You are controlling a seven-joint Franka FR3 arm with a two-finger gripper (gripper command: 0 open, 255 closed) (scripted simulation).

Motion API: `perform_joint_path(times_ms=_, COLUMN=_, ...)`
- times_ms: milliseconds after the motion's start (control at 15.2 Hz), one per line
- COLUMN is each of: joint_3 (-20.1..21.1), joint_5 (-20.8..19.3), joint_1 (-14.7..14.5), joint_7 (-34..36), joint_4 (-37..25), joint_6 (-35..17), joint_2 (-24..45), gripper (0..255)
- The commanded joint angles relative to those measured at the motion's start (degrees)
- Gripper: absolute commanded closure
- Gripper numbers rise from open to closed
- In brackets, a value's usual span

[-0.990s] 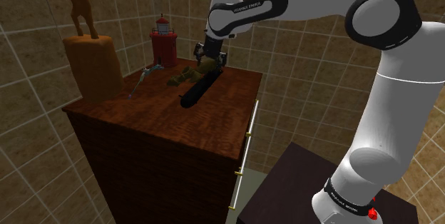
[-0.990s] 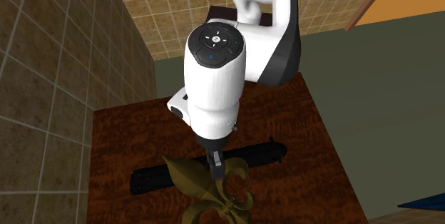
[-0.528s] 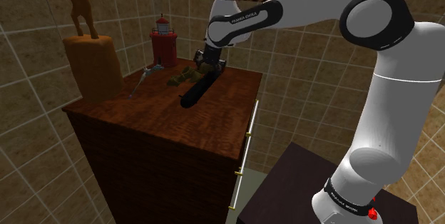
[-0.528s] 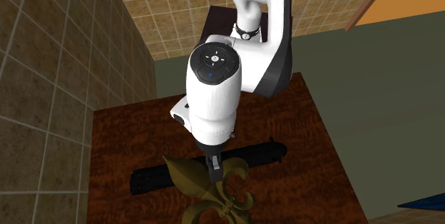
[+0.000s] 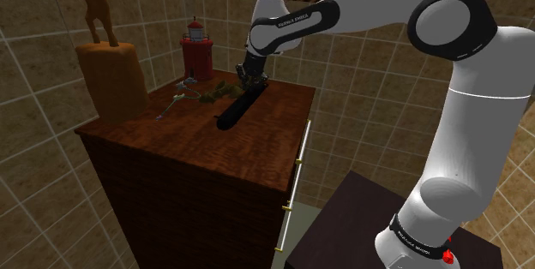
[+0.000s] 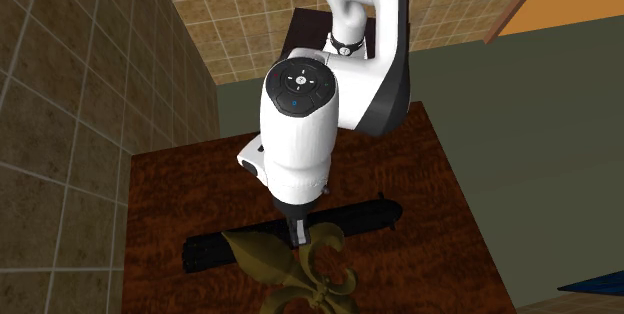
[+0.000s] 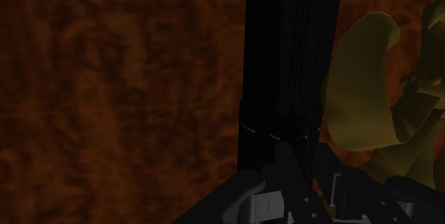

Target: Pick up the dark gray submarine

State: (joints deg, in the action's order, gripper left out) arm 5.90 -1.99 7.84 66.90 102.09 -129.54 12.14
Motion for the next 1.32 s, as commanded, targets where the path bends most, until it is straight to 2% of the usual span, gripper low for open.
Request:
perform_joint_path(times_ms=0, joint_3=0.05, joint_5=0.03, joint_1=-0.05, joint_7=0.03, joint_4=0.27, joint_6=0.24, joint_2=0.15, gripper=255)
perform_joint_path(times_ms=132, joint_3=0.03, joint_5=0.06, joint_1=0.00, joint_7=-0.07, joint_4=0.86, joint_6=-0.29, joint_2=0.08, gripper=255)
perform_joint_path(times_ms=1122, joint_3=0.14, joint_5=0.45, joint_1=0.00, joint_7=-0.37, joint_4=-8.20, joint_6=10.68, joint_2=-1.83, gripper=255)
perform_joint_path(times_ms=1254, joint_3=0.14, joint_5=0.45, joint_1=0.00, joint_7=-0.38, joint_4=-8.31, joint_6=10.79, joint_2=-1.84, gripper=255)
